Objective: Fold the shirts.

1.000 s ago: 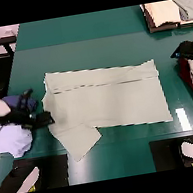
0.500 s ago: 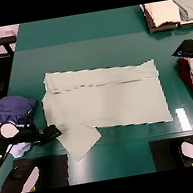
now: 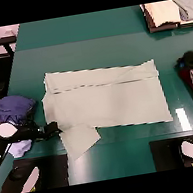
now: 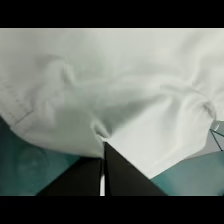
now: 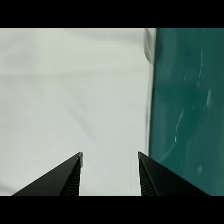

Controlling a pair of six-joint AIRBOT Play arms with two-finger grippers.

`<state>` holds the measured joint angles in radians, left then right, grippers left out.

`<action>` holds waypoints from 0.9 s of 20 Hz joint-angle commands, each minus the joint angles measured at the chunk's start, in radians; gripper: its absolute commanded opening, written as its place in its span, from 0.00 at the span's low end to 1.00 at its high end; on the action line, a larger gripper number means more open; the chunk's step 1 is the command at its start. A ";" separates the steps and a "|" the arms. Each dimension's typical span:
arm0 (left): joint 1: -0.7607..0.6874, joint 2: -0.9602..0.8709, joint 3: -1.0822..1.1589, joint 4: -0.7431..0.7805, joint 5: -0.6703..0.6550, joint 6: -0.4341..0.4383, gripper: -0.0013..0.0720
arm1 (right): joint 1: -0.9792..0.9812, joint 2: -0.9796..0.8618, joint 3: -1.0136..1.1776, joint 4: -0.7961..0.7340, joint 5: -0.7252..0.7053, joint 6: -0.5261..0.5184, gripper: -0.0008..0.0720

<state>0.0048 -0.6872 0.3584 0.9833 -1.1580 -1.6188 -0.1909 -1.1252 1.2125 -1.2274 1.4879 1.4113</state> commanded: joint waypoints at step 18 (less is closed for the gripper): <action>0.000 0.001 0.123 0.043 -0.101 0.048 0.05 | -0.048 -0.005 -0.656 0.046 -0.104 0.009 0.09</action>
<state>0.0048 -0.6872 0.4698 0.9951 -1.2064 -1.5791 -0.3061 -1.1187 0.5262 -1.1919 1.4075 1.4212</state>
